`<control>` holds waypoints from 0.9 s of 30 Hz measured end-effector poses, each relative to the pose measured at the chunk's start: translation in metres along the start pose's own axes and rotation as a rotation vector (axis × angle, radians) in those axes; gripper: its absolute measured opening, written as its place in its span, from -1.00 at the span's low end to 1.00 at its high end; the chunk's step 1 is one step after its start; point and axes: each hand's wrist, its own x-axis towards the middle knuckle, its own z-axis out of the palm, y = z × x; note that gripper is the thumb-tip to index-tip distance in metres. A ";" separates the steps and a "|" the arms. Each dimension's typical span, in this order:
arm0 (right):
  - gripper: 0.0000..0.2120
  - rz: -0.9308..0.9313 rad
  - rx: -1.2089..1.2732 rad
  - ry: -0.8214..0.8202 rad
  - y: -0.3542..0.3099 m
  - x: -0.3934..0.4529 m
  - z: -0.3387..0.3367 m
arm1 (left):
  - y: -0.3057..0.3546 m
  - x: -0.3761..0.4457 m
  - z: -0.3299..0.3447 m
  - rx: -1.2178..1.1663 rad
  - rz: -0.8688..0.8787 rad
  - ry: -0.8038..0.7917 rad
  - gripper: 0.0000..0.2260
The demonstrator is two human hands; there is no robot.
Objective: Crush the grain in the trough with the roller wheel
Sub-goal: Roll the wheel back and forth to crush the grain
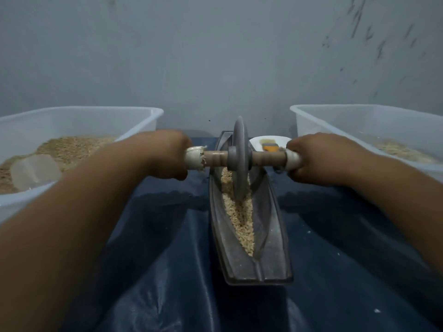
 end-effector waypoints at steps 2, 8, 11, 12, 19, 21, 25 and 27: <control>-0.83 0.012 0.094 -0.236 0.003 -0.003 -0.011 | -0.001 -0.006 -0.010 -0.018 0.013 -0.156 -0.82; -0.70 0.048 0.322 -0.595 0.000 -0.017 -0.027 | 0.006 -0.016 -0.023 0.021 0.061 -0.287 -0.82; -0.81 0.038 0.185 -0.202 -0.003 -0.006 0.001 | 0.008 -0.008 -0.013 0.010 0.044 -0.071 -0.83; -0.80 0.042 0.124 -0.066 -0.005 -0.003 0.008 | 0.008 -0.006 -0.010 0.004 0.035 -0.003 -0.82; -0.77 0.032 0.233 -0.448 -0.002 -0.012 -0.027 | 0.000 -0.012 -0.019 0.038 0.015 -0.352 -0.83; -0.74 0.052 0.277 -0.531 -0.004 -0.017 -0.034 | -0.001 -0.012 -0.018 0.041 0.015 -0.368 -0.83; -0.85 0.041 0.052 -0.161 -0.010 -0.006 -0.008 | -0.001 -0.004 -0.005 -0.033 0.011 -0.148 -0.85; -0.88 0.017 -0.036 -0.014 -0.012 0.000 -0.001 | 0.000 -0.002 -0.003 -0.041 0.007 -0.081 -0.85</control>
